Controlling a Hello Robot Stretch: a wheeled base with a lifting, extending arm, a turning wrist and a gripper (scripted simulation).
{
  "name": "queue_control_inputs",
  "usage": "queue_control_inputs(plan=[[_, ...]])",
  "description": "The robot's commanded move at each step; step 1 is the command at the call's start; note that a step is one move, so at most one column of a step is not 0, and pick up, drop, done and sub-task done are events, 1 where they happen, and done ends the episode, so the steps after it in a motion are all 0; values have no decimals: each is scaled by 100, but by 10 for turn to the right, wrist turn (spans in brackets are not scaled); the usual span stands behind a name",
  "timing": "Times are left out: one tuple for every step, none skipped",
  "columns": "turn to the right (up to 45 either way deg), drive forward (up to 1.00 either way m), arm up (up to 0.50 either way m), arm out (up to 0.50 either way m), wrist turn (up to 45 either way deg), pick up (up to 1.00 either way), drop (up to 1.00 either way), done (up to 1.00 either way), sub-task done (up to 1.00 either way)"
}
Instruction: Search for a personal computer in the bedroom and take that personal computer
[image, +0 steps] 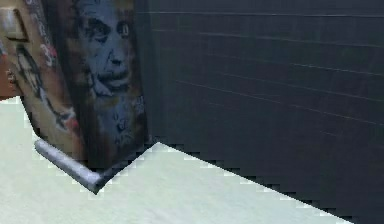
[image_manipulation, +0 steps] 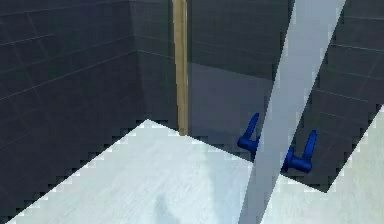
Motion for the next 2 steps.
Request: queue_control_inputs(plan=[[210,0,0,0,0,0,0,0,0],[0,5,0,0,0,0,0,0,0]])
